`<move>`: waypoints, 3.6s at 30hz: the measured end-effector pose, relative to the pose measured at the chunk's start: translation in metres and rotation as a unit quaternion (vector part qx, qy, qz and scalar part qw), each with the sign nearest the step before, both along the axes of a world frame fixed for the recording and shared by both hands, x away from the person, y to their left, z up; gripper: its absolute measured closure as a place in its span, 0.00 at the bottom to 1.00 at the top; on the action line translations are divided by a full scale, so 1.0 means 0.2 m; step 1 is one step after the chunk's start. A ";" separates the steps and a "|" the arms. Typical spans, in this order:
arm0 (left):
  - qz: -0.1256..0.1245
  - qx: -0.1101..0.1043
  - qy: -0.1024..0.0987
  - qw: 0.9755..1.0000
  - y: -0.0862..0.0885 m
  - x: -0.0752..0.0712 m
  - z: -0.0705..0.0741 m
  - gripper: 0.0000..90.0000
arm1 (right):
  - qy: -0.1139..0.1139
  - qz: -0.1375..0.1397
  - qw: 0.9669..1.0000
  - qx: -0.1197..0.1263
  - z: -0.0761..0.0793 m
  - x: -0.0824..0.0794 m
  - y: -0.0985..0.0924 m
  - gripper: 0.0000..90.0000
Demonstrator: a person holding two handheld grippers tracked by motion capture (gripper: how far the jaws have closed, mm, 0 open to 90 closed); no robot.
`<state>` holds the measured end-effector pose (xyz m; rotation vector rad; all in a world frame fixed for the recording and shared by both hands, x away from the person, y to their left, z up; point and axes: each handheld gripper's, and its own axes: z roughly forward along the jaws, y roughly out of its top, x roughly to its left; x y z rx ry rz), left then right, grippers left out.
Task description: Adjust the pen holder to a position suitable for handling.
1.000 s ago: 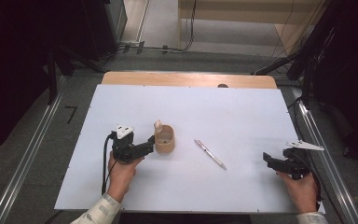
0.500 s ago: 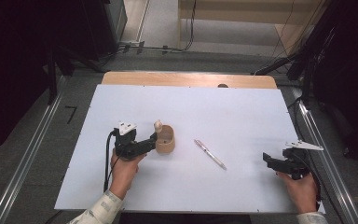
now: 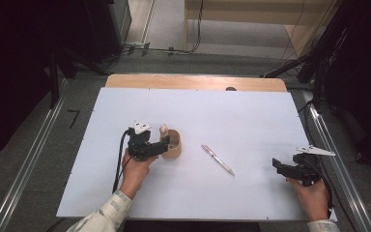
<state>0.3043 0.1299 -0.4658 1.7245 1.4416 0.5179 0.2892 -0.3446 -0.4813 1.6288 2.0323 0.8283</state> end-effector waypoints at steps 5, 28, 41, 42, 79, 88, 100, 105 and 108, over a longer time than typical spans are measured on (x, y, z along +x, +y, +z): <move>-0.018 0.011 0.001 1.000 -0.03 0.02 -0.01 0.35 | 0.000 0.001 1.000 0.000 0.00 0.00 0.00 0.19; -0.037 0.038 0.000 0.999 -0.07 0.07 -0.02 0.68 | 0.003 -0.001 1.000 0.000 0.00 0.00 0.00 0.19; -0.004 0.049 -0.015 0.999 -0.11 0.06 -0.01 0.72 | 0.002 -0.002 1.000 0.001 0.00 0.00 0.00 0.19; -0.001 0.048 -0.015 0.999 -0.12 0.06 -0.01 0.72 | 0.002 -0.002 1.000 0.001 0.00 0.00 0.00 0.19; 0.054 0.015 -0.035 0.998 -0.21 0.16 -0.02 0.74 | 0.003 0.001 1.000 0.004 0.00 0.00 -0.01 0.19; 0.069 0.008 -0.035 0.997 -0.28 0.22 -0.03 0.74 | 0.003 0.003 1.000 0.005 0.00 0.00 -0.01 0.19; 0.082 0.012 -0.043 0.996 -0.33 0.30 0.00 0.74 | 0.005 0.002 1.000 0.007 0.00 0.01 -0.01 0.19; 0.082 0.014 -0.037 0.996 -0.36 0.30 -0.02 0.74 | 0.003 0.004 1.000 0.008 0.00 0.01 -0.01 0.19; 0.082 0.015 -0.038 0.996 -0.36 0.30 -0.02 0.73 | 0.003 0.005 1.000 0.008 0.00 0.01 -0.02 0.19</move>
